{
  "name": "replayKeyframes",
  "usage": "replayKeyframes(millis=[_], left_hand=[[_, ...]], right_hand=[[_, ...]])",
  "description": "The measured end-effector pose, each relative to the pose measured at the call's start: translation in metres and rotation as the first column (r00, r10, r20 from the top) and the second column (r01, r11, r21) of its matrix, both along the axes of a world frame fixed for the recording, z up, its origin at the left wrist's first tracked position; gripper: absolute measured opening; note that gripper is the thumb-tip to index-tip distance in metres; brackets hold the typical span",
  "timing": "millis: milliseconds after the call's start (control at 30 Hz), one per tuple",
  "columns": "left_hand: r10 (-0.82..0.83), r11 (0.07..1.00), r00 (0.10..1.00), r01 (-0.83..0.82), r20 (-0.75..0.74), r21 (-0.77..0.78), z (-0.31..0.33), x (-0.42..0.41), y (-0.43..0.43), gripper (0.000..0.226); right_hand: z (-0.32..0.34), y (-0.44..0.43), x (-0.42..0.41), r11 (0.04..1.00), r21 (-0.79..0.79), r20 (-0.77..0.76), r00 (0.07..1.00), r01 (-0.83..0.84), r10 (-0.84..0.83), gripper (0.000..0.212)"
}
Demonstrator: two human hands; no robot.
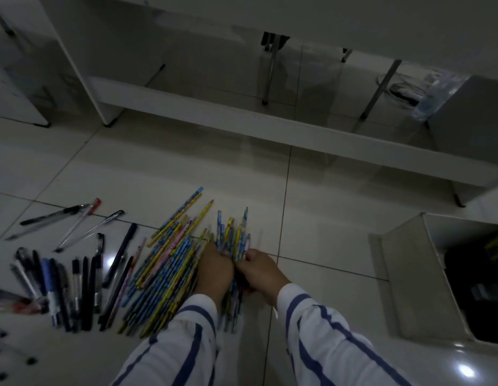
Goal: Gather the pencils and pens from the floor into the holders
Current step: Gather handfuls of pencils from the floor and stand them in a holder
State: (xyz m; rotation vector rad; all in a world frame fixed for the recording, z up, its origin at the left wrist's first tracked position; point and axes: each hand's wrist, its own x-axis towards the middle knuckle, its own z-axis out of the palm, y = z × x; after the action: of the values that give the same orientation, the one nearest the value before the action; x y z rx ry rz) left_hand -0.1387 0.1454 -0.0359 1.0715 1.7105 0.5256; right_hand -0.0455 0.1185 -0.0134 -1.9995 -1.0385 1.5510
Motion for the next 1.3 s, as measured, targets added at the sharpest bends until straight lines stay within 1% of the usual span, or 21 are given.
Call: replayKeyframes(millis=[67,167,233,300,400,433,500,533,567,633,700,767,800,833,900,933,1000,1033,1100,1200,1300], left_hand=[[0.052,0.996,0.987,-0.041,0.150,-0.075,0.003,-0.001,0.005,0.010],[0.143,0.972,0.913,-0.056,0.382,-0.229,0.002,-0.008,0.006,0.026],[0.165,0.957,0.863,-0.023,0.477,-0.288,0.001,-0.014,0.004,0.033],[0.170,0.947,0.823,0.016,0.541,-0.322,0.004,-0.018,0.002,0.026],[0.190,0.943,0.757,0.037,0.625,-0.331,0.002,-0.026,0.001,0.031],[0.186,0.946,0.750,0.038,0.635,-0.322,0.002,-0.028,0.000,0.034],[0.196,0.950,0.756,0.010,0.624,-0.311,-0.002,-0.033,0.000,0.037],[0.210,0.950,0.752,-0.005,0.624,-0.313,-0.002,-0.034,-0.001,0.037],[0.233,0.946,0.743,-0.023,0.628,-0.325,-0.003,-0.035,-0.001,0.037],[0.272,0.935,0.727,-0.045,0.630,-0.352,-0.002,-0.036,0.000,0.037],[0.301,0.928,0.752,-0.090,0.587,-0.361,-0.004,-0.038,0.004,0.038],[0.338,0.920,0.779,-0.155,0.528,-0.360,-0.004,-0.041,0.008,0.031],[0.358,0.914,0.787,-0.186,0.502,-0.361,-0.004,-0.043,0.009,0.030],[0.369,0.911,0.798,-0.208,0.477,-0.357,-0.007,-0.044,0.011,0.032],[0.347,0.917,0.835,-0.207,0.426,-0.340,-0.009,-0.045,0.011,0.035],[0.332,0.921,0.854,-0.201,0.401,-0.333,-0.009,-0.045,0.009,0.034],[0.320,0.922,0.875,-0.200,0.363,-0.332,-0.009,-0.044,0.007,0.028],[0.318,0.921,0.883,-0.202,0.344,-0.333,-0.010,-0.044,0.007,0.025],[0.311,0.920,0.895,-0.199,0.321,-0.337,-0.012,-0.043,0.008,0.024],[0.299,0.918,0.916,-0.199,0.268,-0.343,-0.013,-0.041,0.010,0.032],[0.296,0.920,0.918,-0.200,0.264,-0.337,-0.013,-0.040,0.011,0.033]], right_hand=[[0.004,0.002,-0.005,0.999,0.016,0.003,0.999,-0.037,0.037,0.023],[0.009,0.005,-0.007,0.997,-0.005,-0.010,0.997,-0.082,0.082,0.014],[0.008,0.007,-0.007,0.989,-0.026,0.039,0.988,-0.146,0.147,0.021],[0.008,0.009,-0.008,0.978,-0.037,0.105,0.973,-0.203,0.206,0.026],[0.015,0.012,-0.008,0.968,-0.015,0.141,0.958,-0.250,0.249,0.028],[0.016,0.014,-0.008,0.952,-0.014,0.193,0.933,-0.307,0.304,0.032],[0.019,0.017,-0.008,0.889,-0.037,0.346,0.829,-0.456,0.439,0.041],[0.019,0.017,-0.010,0.866,-0.051,0.398,0.785,-0.497,0.474,0.044],[0.018,0.017,-0.012,0.856,-0.041,0.419,0.769,-0.516,0.483,0.045],[0.015,0.016,-0.018,0.871,0.000,0.394,0.800,-0.492,0.452,0.040],[0.012,0.013,-0.023,0.908,0.013,0.256,0.879,-0.418,0.401,0.028],[0.006,0.011,-0.023,0.967,-0.052,0.060,0.966,-0.249,0.252,0.016],[0.001,0.012,-0.022,0.983,-0.085,0.067,0.983,-0.165,0.171,0.016],[-0.005,0.014,-0.020,0.990,-0.080,0.162,0.979,-0.112,0.124,0.016],[-0.016,0.015,-0.018,0.995,-0.064,0.414,0.905,-0.080,0.099,0.013],[-0.020,0.015,-0.020,0.995,-0.077,0.464,0.881,-0.062,0.091,0.024],[-0.027,0.013,-0.026,0.991,-0.131,0.441,0.893,-0.031,0.087,0.056],[-0.029,0.012,-0.030,0.990,-0.141,0.433,0.897,-0.027,0.086,0.061],[-0.035,0.013,-0.037,0.991,-0.129,0.419,0.907,0.026,0.031,0.051],[-0.039,0.019,-0.041,0.987,-0.144,0.385,0.923,0.073,-0.012,0.037],[-0.039,0.024,-0.041,0.980,-0.190,0.421,0.897,-0.058,0.135,0.017]])
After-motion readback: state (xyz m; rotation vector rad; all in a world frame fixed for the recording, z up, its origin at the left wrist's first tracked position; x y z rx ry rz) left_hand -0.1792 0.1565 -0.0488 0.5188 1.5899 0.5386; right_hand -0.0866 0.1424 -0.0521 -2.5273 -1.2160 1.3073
